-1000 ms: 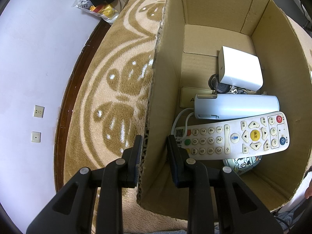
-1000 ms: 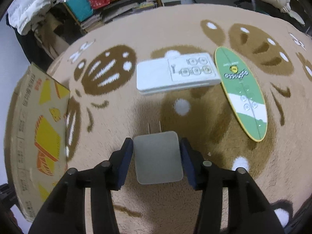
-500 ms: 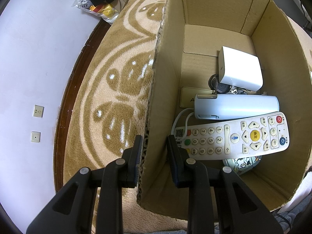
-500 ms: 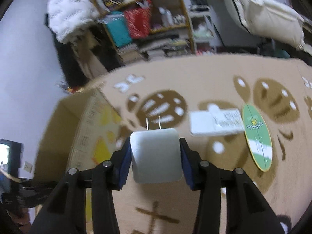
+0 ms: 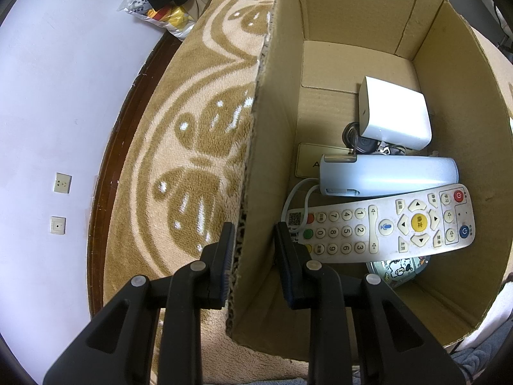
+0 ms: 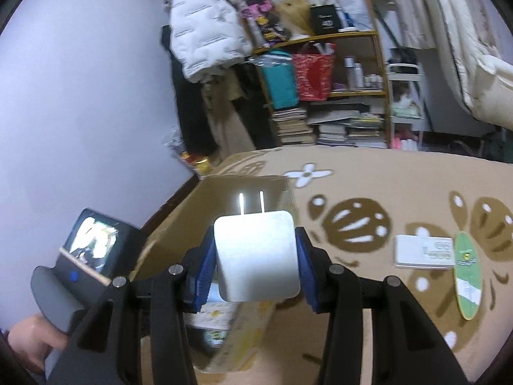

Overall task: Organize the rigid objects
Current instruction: 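Carry the charger into the box and open the right tool, then move the right tool back over the white Midea remote, then grasp the white Midea remote with the right tool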

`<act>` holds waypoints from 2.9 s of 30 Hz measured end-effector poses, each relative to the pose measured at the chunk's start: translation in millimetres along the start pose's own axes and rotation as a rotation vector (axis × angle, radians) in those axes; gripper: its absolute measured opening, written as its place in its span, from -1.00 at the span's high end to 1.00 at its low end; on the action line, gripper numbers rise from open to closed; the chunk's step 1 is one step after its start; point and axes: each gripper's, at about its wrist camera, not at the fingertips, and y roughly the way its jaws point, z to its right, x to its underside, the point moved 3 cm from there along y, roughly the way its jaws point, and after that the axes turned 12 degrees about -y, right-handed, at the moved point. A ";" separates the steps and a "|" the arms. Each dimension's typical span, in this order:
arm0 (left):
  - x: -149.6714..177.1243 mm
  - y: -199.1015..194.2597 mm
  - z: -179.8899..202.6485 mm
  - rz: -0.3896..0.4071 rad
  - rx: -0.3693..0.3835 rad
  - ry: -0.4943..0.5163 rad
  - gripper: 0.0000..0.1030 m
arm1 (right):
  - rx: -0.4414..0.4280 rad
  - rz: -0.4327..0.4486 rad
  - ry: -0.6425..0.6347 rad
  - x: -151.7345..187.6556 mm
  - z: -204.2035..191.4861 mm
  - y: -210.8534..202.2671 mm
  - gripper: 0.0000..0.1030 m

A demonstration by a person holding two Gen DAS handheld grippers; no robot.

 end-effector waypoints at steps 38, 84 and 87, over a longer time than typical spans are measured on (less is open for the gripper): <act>-2.4 2.9 -1.7 -0.010 0.021 -0.015 0.51 | 0.242 -0.185 -0.051 -8.7 113.1 64.8 -1.00; 1.4 -3.0 5.7 0.021 -0.037 0.025 0.51 | 0.199 -0.467 0.125 86.2 185.1 101.7 -0.70; 1.8 -2.6 6.1 0.022 -0.040 0.027 0.51 | 0.219 -0.470 0.136 87.7 186.5 95.7 -0.36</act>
